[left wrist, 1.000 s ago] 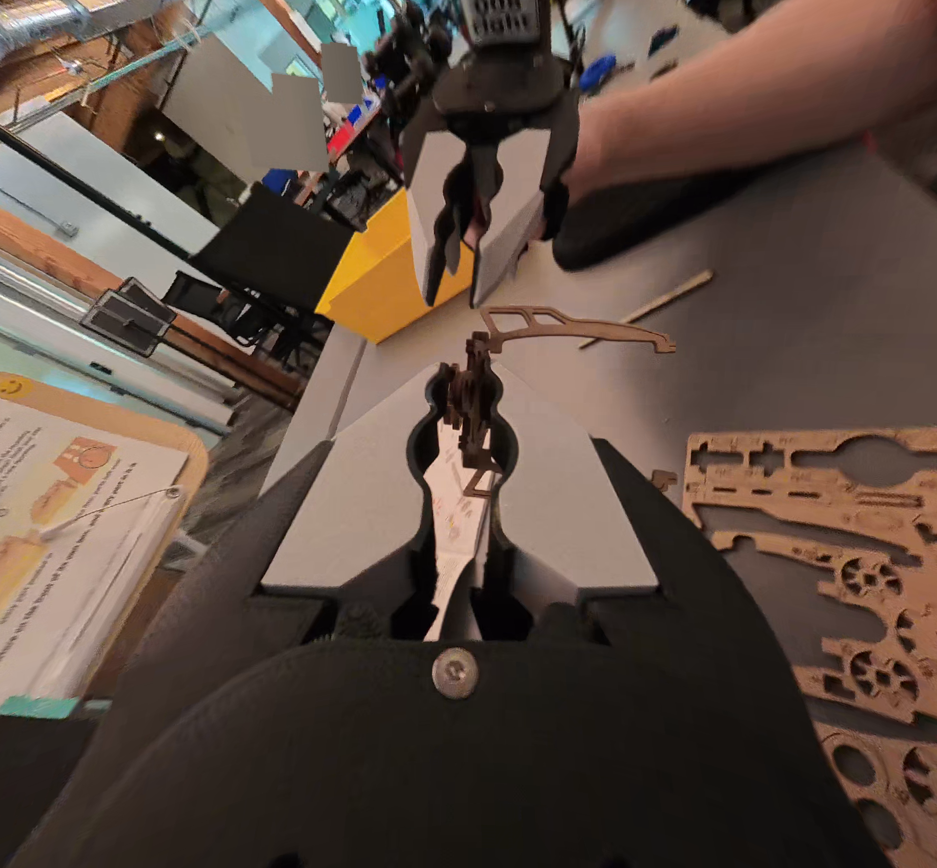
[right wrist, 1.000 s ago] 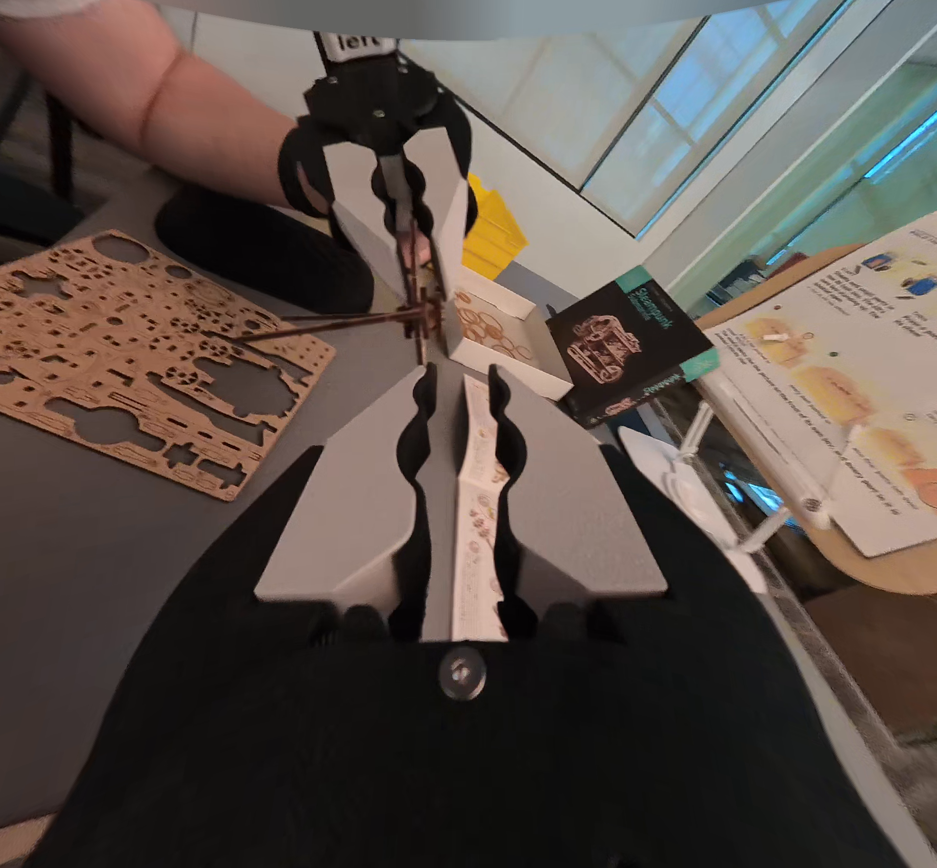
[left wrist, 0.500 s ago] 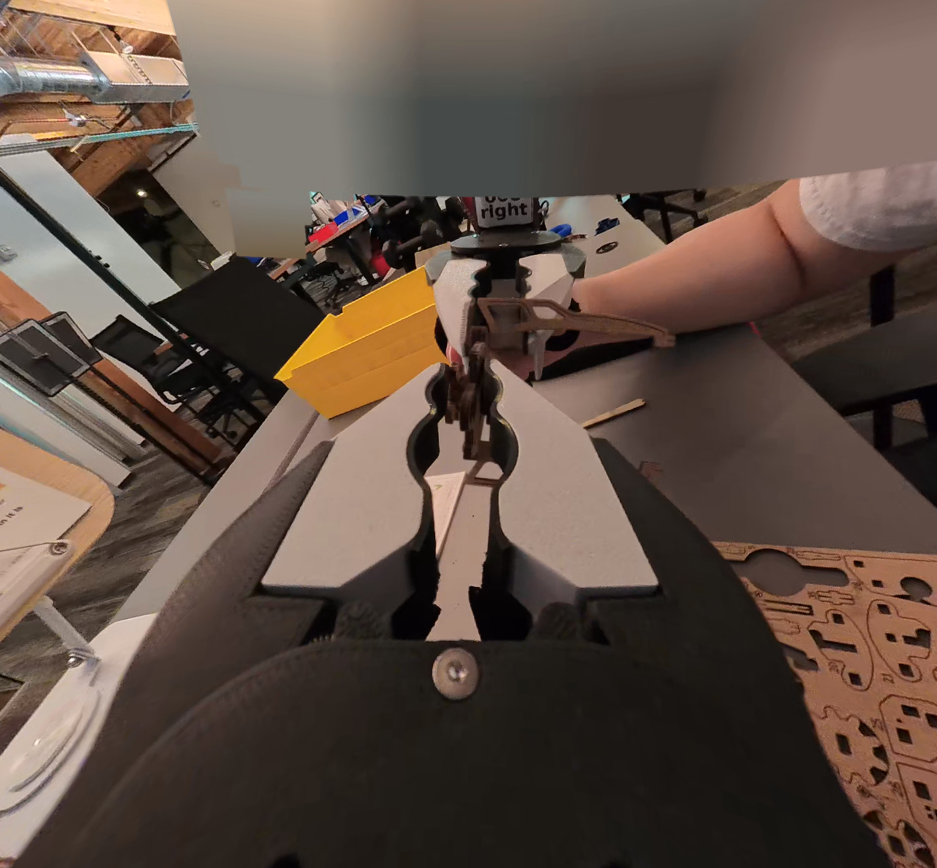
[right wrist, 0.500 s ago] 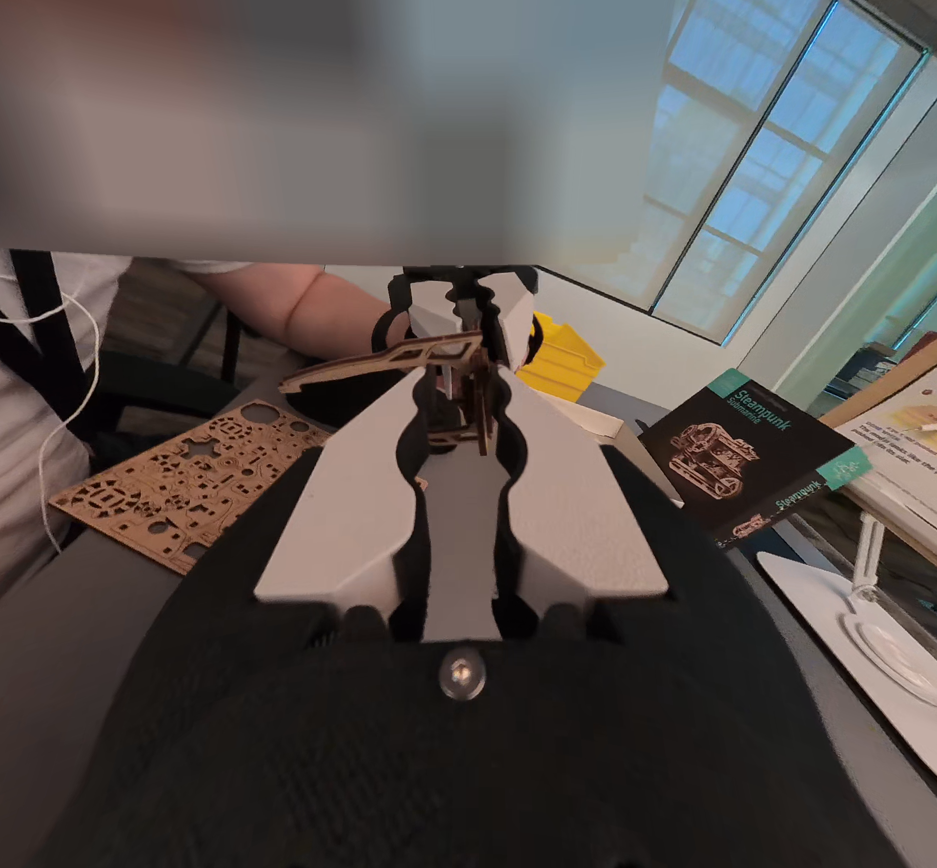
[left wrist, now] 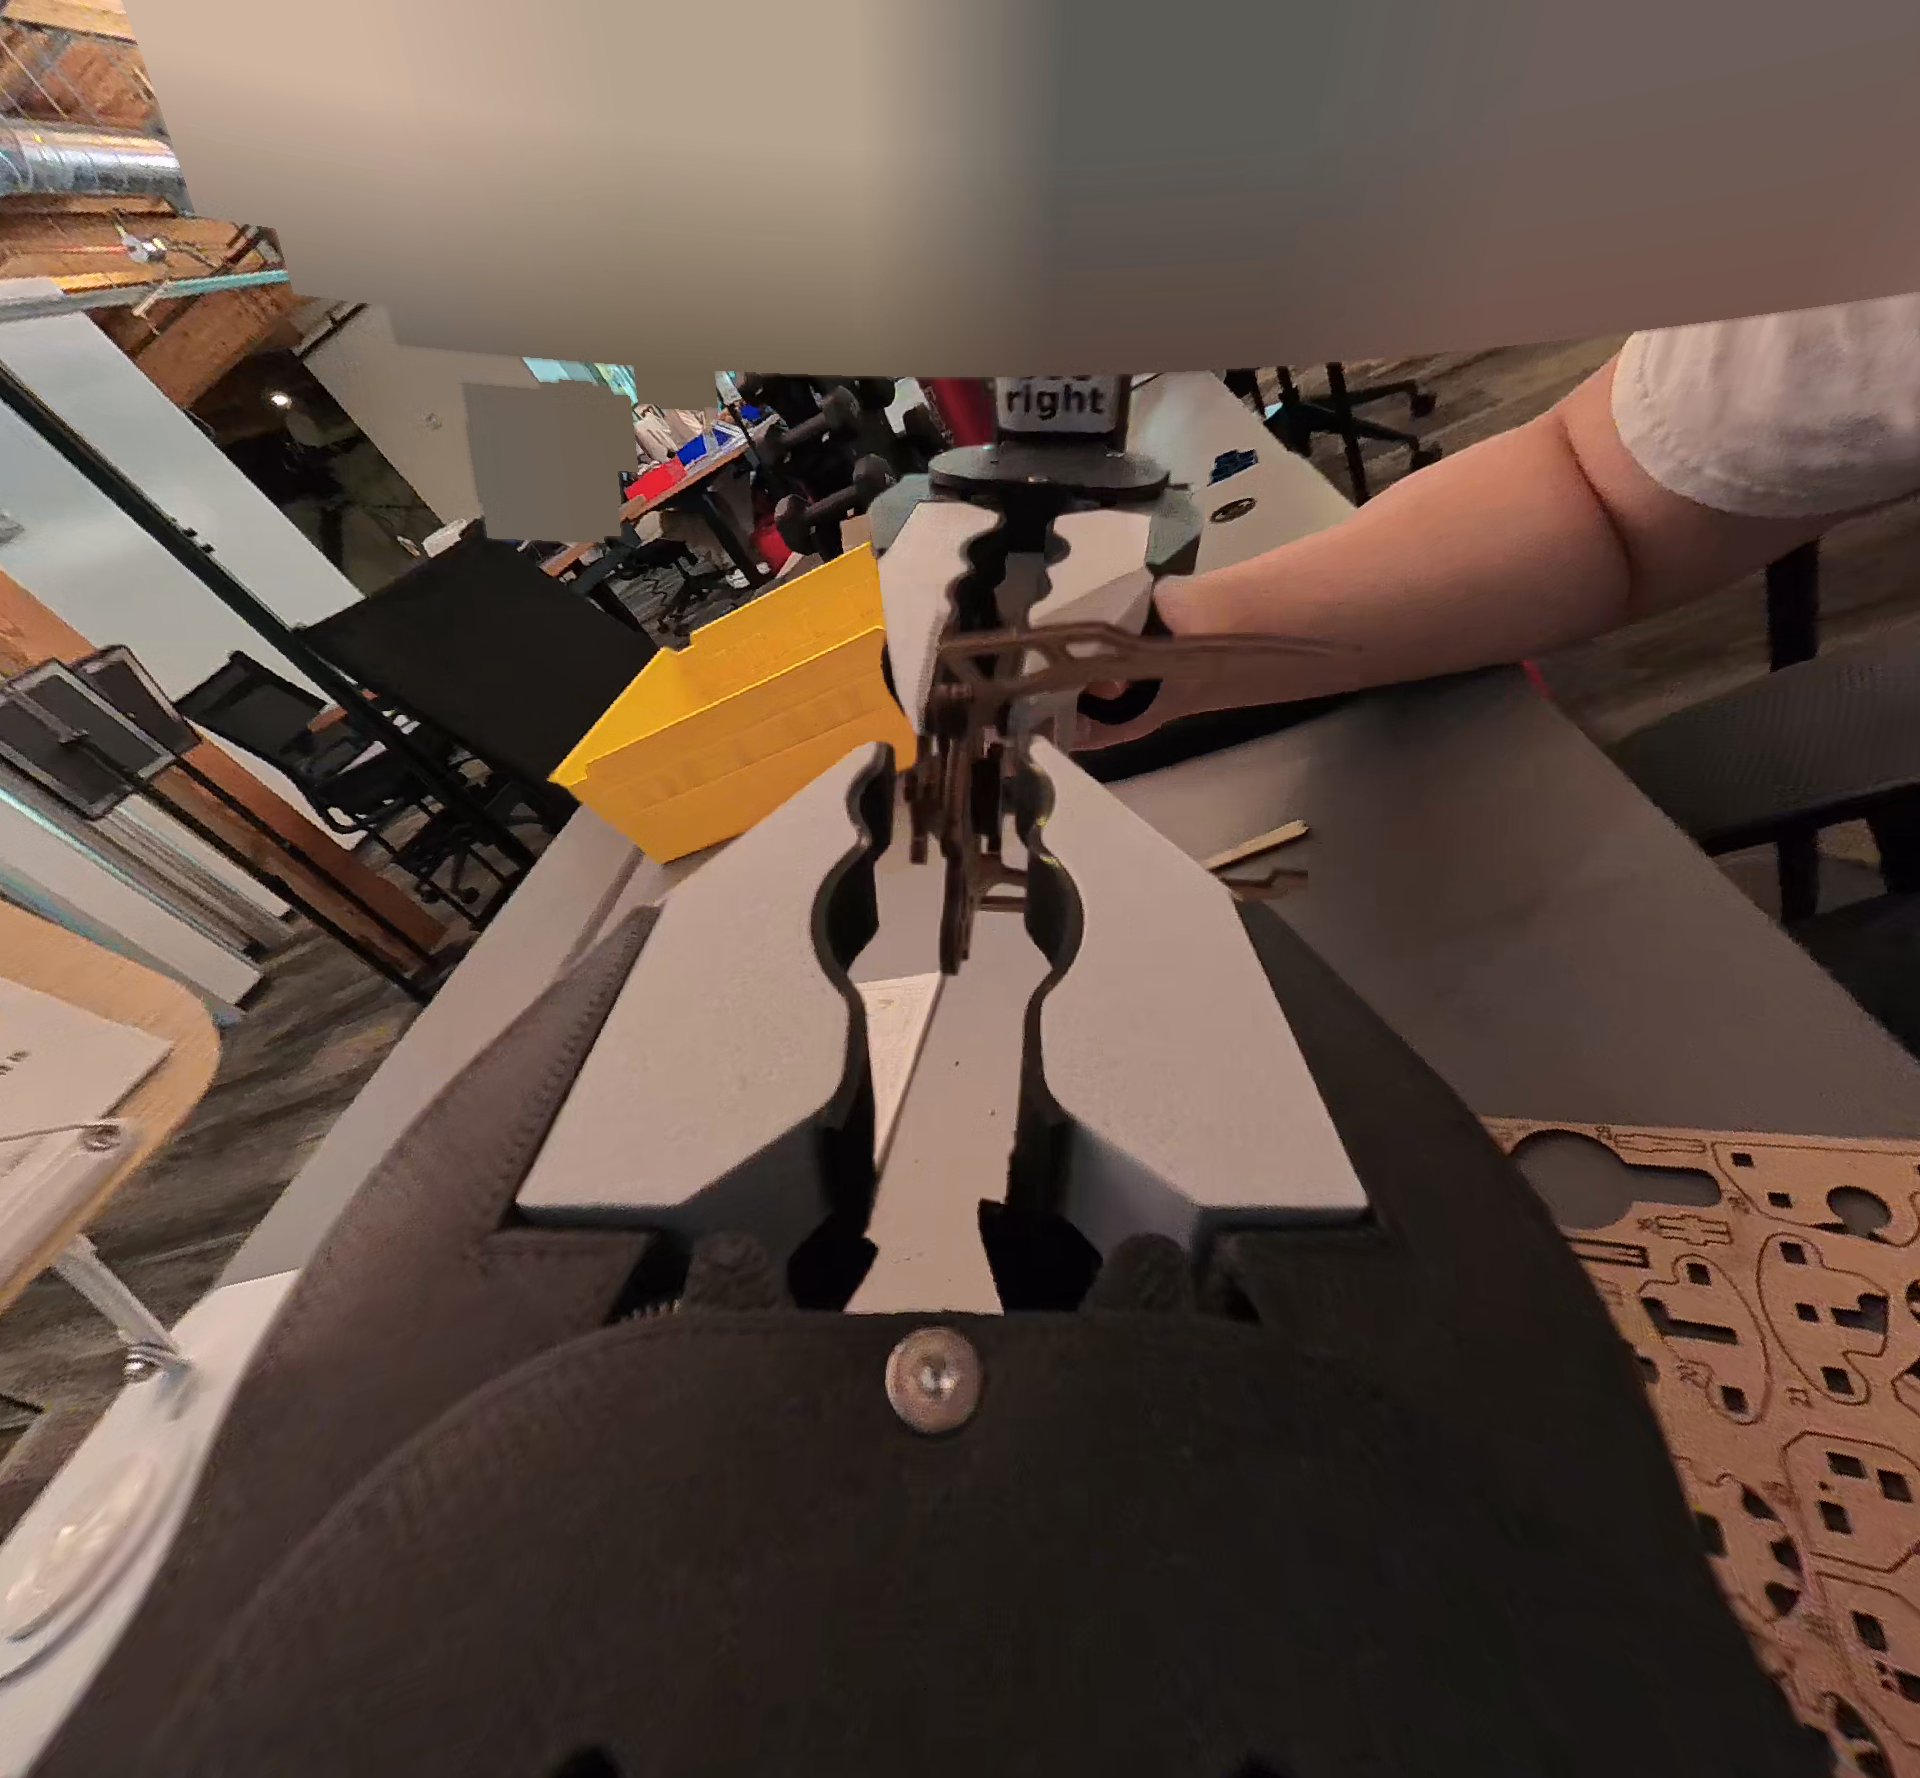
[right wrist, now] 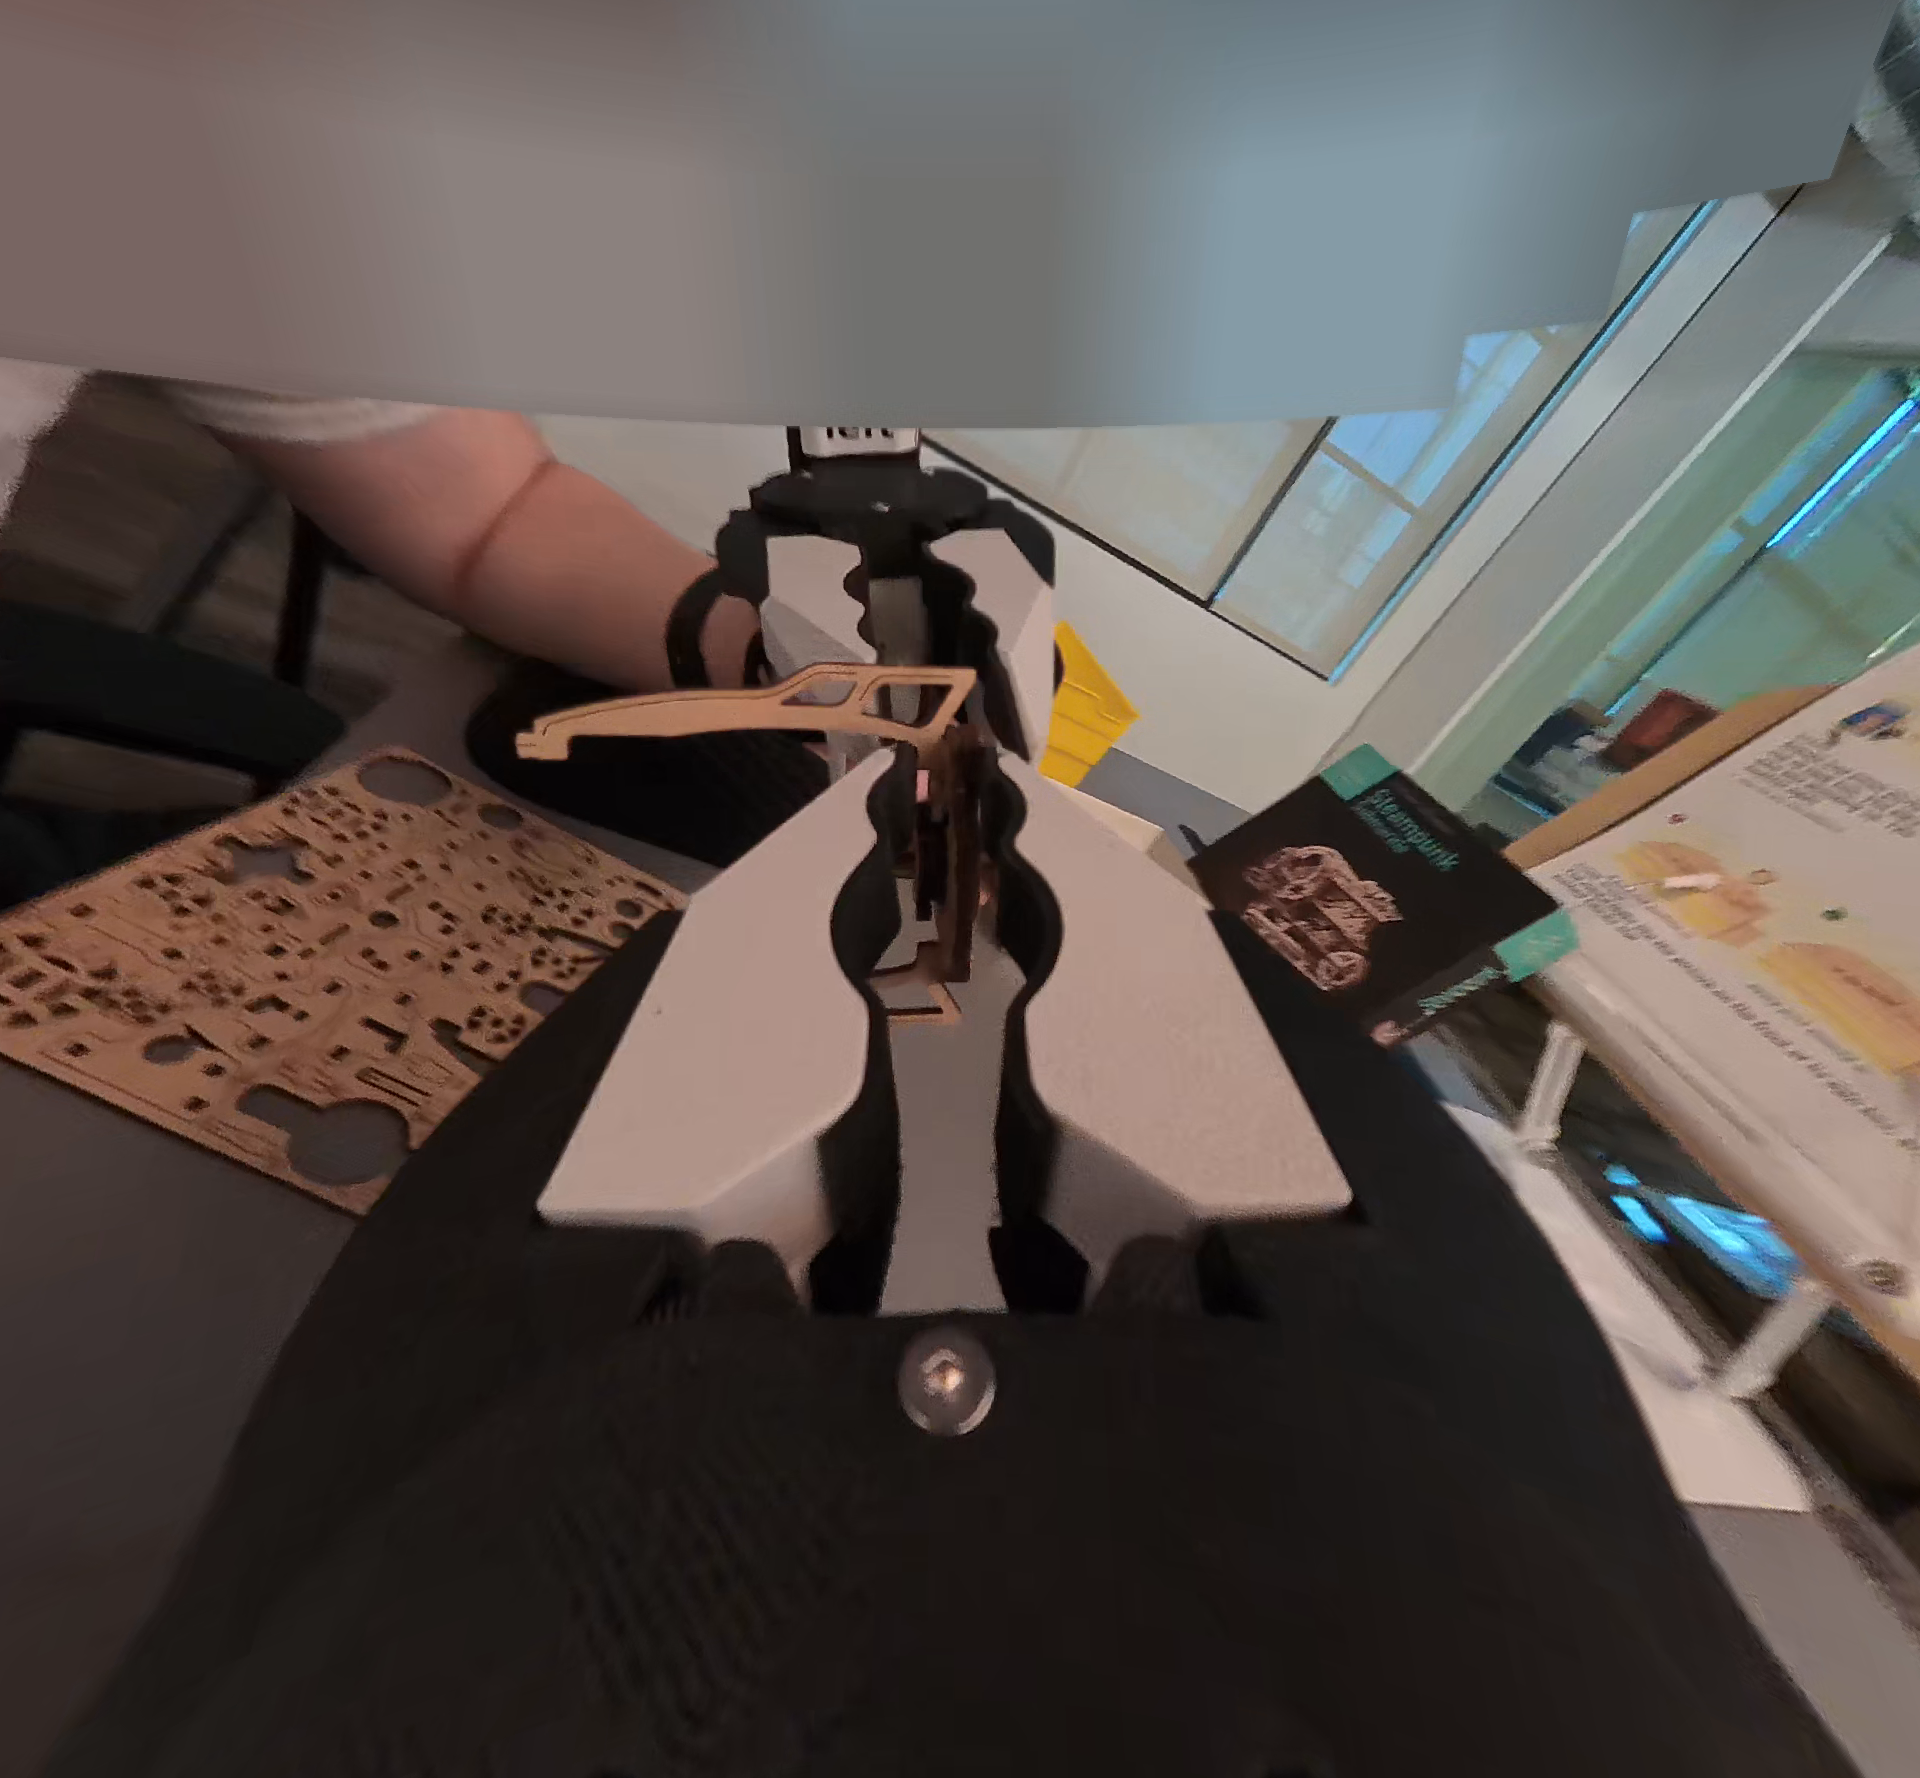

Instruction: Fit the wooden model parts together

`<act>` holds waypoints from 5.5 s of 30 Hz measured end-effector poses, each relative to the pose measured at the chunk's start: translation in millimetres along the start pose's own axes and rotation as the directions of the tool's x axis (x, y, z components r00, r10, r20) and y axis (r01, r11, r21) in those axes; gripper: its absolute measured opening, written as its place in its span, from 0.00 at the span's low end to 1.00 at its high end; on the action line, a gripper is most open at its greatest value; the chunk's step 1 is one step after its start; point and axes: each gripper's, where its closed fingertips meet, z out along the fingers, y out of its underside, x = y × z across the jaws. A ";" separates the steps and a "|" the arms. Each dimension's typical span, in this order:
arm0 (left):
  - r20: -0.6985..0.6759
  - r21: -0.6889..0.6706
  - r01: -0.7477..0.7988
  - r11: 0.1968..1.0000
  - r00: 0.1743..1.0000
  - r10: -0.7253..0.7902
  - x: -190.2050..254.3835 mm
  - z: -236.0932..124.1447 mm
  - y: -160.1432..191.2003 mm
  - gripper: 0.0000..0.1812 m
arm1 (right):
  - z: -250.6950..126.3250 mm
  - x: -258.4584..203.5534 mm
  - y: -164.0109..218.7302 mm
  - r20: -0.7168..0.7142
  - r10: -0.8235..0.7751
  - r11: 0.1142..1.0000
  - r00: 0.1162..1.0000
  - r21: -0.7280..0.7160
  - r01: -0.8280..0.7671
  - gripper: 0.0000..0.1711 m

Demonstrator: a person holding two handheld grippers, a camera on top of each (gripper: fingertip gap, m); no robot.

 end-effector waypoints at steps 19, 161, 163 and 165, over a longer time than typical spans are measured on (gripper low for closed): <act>0.075 -0.151 -0.349 0.925 0.929 0.362 9.1 4.6 4.9 0.09 | 0.2 -4.7 2.8 -0.056 -0.306 0.936 0.951 -0.198 0.289 0.05; 0.160 -0.762 -0.497 0.414 0.474 0.866 -57.5 -5.4 45.3 0.05 | 15.7 38.7 46.8 -0.434 0.049 0.940 0.899 -0.283 -0.188 0.01; 0.154 -0.764 -0.498 0.409 0.475 0.866 -57.9 -3.0 45.2 0.05 | 12.1 41.3 48.0 -0.447 0.018 0.938 0.894 -0.303 -0.171 0.01; 0.150 -0.758 -0.486 0.436 0.520 0.841 -56.3 -1.9 48.6 0.05 | 6.3 45.8 54.1 -0.449 0.014 0.930 0.893 -0.323 -0.177 0.00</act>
